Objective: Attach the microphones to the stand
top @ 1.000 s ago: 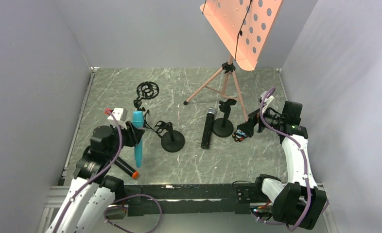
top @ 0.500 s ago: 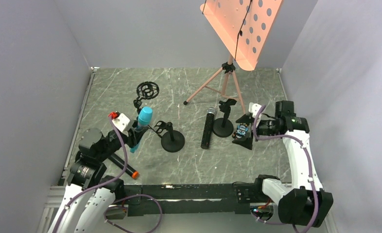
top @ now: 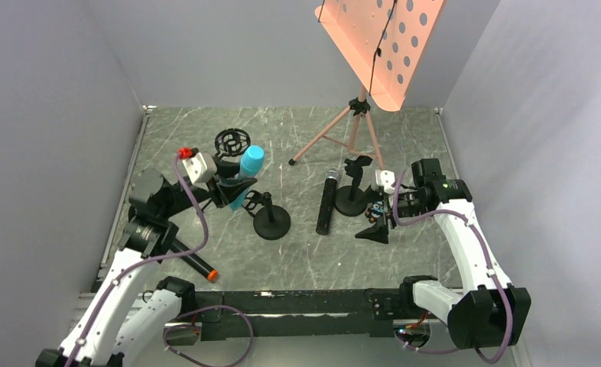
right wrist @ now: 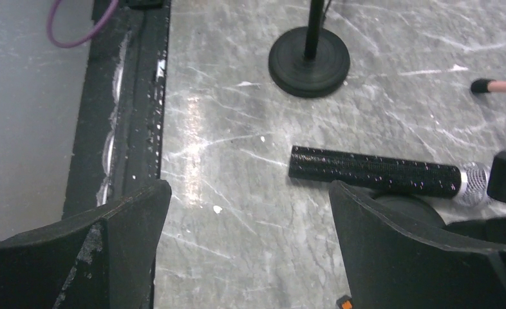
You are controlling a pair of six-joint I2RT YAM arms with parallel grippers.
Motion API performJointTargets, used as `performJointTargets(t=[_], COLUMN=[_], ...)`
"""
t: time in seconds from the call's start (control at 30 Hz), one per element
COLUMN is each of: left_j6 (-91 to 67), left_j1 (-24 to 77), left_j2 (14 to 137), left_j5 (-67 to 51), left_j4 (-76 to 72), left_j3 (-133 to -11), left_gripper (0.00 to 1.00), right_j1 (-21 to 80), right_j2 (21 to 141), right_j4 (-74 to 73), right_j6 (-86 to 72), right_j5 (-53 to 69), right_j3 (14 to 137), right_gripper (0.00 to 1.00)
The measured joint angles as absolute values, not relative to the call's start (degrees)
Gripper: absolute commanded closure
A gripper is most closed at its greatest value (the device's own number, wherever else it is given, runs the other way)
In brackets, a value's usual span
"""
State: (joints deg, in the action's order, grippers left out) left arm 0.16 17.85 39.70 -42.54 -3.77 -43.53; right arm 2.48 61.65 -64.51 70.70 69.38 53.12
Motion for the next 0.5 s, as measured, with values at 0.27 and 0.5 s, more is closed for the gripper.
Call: performJointTargets(t=[0.27,0.5], left_j6=[-7.2,-13.1], left_j1=[17.9,19.4], left_j2=[48.6,54.4], left_j5=[-49.8,-52.5], left_j4=[-15.5,-24.5], left_j3=[-46.9,-47.3], left_gripper=[1.00,1.00], right_j1=[7.2,9.6], right_j2=[66.6,69.8], right_j4=[-69.6,-71.0], right_j6=[74.4,75.6], right_j5=[71.4,72.5], right_j3=[61.8,62.1], right_gripper=[0.00,0.00])
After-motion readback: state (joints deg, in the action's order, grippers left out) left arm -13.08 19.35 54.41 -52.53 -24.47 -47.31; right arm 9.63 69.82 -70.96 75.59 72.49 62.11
